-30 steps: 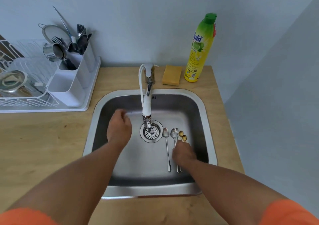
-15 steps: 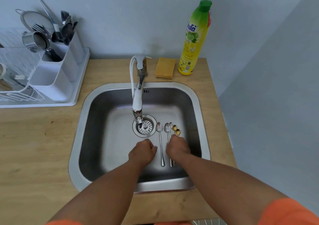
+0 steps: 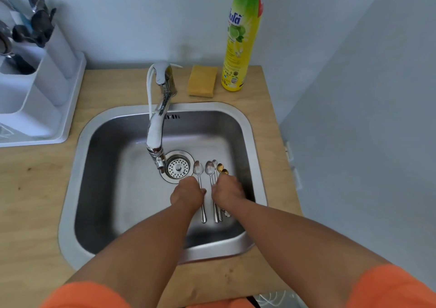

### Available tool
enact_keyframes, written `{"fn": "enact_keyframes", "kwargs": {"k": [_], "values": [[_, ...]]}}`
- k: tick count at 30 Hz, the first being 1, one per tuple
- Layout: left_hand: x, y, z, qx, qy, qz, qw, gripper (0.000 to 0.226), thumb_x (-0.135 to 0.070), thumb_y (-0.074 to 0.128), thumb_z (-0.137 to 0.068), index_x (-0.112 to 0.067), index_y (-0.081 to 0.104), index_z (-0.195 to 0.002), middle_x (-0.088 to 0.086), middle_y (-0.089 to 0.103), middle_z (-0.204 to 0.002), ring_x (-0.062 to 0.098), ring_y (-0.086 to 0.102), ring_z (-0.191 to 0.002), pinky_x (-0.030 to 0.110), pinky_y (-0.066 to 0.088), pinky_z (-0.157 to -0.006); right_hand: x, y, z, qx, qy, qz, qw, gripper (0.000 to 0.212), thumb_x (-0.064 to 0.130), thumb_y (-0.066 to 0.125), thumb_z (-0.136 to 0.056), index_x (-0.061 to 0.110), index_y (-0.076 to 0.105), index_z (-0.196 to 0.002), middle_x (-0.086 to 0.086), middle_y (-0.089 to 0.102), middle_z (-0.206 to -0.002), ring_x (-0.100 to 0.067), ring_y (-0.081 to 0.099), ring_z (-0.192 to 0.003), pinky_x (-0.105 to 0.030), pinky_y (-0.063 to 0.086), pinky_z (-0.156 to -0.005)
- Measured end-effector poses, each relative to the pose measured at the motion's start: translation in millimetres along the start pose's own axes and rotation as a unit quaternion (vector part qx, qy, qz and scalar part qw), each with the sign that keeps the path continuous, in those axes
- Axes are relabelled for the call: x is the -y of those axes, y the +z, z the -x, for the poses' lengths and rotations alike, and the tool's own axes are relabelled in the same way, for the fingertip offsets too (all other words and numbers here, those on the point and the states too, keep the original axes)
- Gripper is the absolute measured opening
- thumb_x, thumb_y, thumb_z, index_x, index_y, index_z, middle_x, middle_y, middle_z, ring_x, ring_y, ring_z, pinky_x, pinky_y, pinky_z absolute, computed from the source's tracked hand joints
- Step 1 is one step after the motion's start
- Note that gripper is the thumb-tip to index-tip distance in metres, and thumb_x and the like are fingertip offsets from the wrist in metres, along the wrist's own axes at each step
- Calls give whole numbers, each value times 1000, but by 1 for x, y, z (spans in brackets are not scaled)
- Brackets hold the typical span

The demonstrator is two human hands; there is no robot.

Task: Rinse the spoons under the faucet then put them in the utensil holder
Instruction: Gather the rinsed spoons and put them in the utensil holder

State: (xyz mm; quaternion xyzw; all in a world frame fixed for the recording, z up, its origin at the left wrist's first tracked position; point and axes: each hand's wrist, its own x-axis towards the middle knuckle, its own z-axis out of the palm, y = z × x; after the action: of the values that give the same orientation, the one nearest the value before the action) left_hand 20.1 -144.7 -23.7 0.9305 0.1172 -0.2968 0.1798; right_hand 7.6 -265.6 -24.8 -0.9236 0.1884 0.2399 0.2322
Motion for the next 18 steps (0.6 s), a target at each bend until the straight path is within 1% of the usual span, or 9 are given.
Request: {"fn": "enact_keyframes", "kwargs": {"k": [2, 3, 5, 7, 9, 11, 13, 16, 18], "values": [[-2, 1, -1, 17, -6, 16, 1000, 34, -32, 72, -92, -6, 65, -113, 17, 69, -119, 37, 70, -109, 37, 53, -84, -1, -2, -2, 1, 1, -2, 1000, 19, 25, 61, -94, 9, 66, -104, -13, 68, -107, -32, 69, -96, -28, 46, -66], [-2, 2, -2, 28, -7, 26, 999, 28, -29, 71, -92, -6, 66, -107, 18, 71, -114, 37, 72, -103, 38, 55, -82, -1, -3, -3, 2, 2, -3, 1000, 20, 25, 60, -93, 9, 67, -104, -14, 68, -108, -33, 70, -97, -28, 45, -66], [-2, 4, -4, 48, -12, 46, 998, 17, -24, 67, -92, -9, 62, -87, 17, 73, -100, 36, 74, -89, 36, 58, -76, -1, -5, -4, 6, 4, -5, 1000, 20, 24, 59, -93, 8, 67, -104, -14, 69, -108, -33, 70, -98, -27, 46, -67], [-1, 7, -4, 54, -16, 58, 997, 24, -24, 65, -92, -14, 54, -73, 13, 70, -87, 34, 73, -80, 34, 58, -72, 0, -5, -5, 9, 8, -5, 1000, 20, 24, 59, -94, 8, 68, -104, -14, 69, -108, -33, 70, -97, -27, 47, -68], [1, 9, -2, 57, -16, 69, 996, 26, -26, 63, -92, -16, 52, -71, 11, 66, -82, 33, 71, -78, 35, 60, -73, 1, -3, -7, 11, 9, -5, 1000, 21, 24, 59, -95, 8, 68, -104, -14, 68, -108, -33, 69, -97, -28, 48, -68], [6, 10, 1, 57, -17, 89, 994, 26, -28, 63, -94, -15, 54, -73, 12, 65, -83, 34, 71, -82, 36, 60, -75, 3, -1, -8, 9, 11, -7, 1000, 19, 25, 60, -95, 10, 69, -102, -13, 69, -106, -32, 69, -94, -28, 48, -67], [16, 10, 3, 54, -21, 122, 991, 28, -27, 62, -93, -13, 54, -70, 16, 66, -84, 33, 69, -83, 33, 54, -70, 5, 3, -10, 3, 12, -8, 1000, 20, 28, 62, -94, 10, 70, -100, -12, 70, -106, -32, 70, -94, -28, 48, -67], [38, 5, 6, 44, -29, 174, 983, 33, -20, 60, -91, -8, 55, -61, 12, 59, -68, 27, 59, -69, 29, 42, -62, 8, 6, -11, -6, 19, 8, 1000, 21, 27, 64, -92, 10, 70, -102, -12, 70, -107, -31, 70, -96, -28, 49, -68], [56, -3, 9, 26, -28, 191, 981, 37, -18, 59, -93, -8, 54, -57, 9, 52, -61, 23, 49, -61, 29, 38, -57, 9, 8, -10, -6, 18, 23, 1000, 16, 24, 65, -92, 10, 68, -99, -11, 69, -104, -29, 69, -90, -29, 47, -65]]}}
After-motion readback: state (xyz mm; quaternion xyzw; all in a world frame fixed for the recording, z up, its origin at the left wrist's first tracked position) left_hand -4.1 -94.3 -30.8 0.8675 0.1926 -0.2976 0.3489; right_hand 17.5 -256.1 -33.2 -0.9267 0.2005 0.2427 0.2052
